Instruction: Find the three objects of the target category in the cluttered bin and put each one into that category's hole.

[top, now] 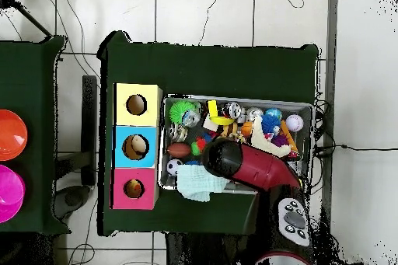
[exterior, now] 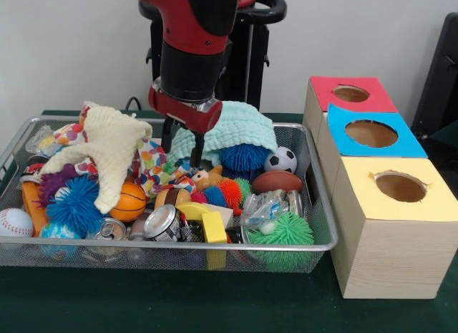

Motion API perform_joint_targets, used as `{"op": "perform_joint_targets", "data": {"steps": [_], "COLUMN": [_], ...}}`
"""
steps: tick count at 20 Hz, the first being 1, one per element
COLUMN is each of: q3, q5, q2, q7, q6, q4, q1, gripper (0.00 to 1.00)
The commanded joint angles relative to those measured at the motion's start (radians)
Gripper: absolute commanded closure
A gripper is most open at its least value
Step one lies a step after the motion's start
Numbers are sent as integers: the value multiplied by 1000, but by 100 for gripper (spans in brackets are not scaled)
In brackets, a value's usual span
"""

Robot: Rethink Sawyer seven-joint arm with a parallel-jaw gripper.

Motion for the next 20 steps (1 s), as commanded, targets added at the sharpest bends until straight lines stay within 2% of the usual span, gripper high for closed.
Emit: {"op": "perform_joint_targets", "data": {"steps": [1, 12, 15, 20], "q3": [41, -4, 1, -2], "q5": [75, 124, 134, 131], "q2": [41, 34, 37, 81], "q7": [256, 265, 252, 225], "q6": [-62, -12, -21, -40], "q4": [62, 50, 58, 38], "q1": [26, 92, 89, 78], "gripper": [0, 0, 0, 0]}}
